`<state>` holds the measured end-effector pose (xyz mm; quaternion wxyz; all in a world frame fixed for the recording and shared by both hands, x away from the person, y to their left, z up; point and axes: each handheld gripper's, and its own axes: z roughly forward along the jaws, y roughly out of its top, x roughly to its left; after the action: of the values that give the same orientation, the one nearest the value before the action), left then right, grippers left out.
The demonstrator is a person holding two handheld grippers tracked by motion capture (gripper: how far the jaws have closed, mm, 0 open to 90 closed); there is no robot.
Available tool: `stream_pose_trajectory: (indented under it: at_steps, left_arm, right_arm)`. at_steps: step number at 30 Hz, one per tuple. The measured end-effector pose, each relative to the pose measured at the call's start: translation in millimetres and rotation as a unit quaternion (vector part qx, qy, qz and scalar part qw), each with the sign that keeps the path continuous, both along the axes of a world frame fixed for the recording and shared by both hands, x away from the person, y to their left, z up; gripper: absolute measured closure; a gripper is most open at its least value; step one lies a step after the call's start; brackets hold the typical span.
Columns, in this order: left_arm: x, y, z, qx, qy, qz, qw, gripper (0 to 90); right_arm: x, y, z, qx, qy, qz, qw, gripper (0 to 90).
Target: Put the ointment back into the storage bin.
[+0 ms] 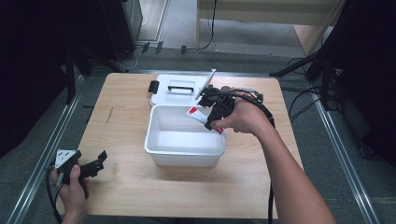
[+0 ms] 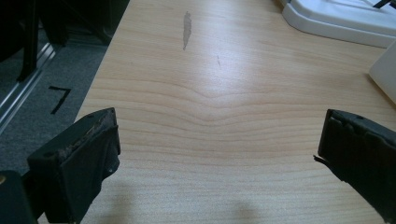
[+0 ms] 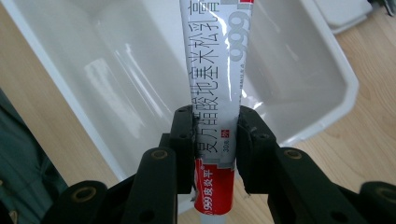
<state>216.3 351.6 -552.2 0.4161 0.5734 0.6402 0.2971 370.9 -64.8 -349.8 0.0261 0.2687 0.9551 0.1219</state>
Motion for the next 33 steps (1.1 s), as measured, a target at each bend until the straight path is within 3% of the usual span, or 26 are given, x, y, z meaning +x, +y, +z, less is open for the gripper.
stream_pose_trajectory:
  at_steps: [4,8,11,14,17,20,33]
  left_arm:
    - [0.0,0.2,0.0,-0.002,0.000,0.001,1.0000,0.0]
    - [0.1,0.2,-0.1,-0.003,0.000,0.001,1.0000,0.0]
    - [0.2,0.2,-0.1,-0.003,0.000,0.001,1.0000,0.0]
    - [0.2,0.2,-0.1,-0.003,0.000,0.001,1.0000,0.0]
    - [0.2,0.2,-0.1,-0.002,0.000,0.001,1.0000,0.0]
    - [0.2,0.1,-0.2,-0.002,-0.001,0.000,1.0000,0.0]
    - [0.1,0.4,-0.1,-0.002,0.000,-0.001,1.0000,0.0]
  right_arm:
    - [-2.0,4.7,-5.0,0.012,0.005,0.040,0.9991,71.0]
    - [-6.1,7.3,-11.8,0.019,0.007,0.091,0.9956,70.9]
    - [-9.6,8.3,-17.7,0.020,0.002,0.127,0.9918,70.9]
    - [-12.7,8.8,-24.0,0.015,-0.011,0.173,0.9848,70.8]
    - [-15.7,9.1,-30.4,0.011,-0.015,0.201,0.9794,70.8]
    - [-17.0,9.5,-35.9,0.011,-0.017,0.213,0.9769,70.7]
    - [-17.8,13.3,-60.4,-0.002,0.001,0.212,0.9772,70.6]
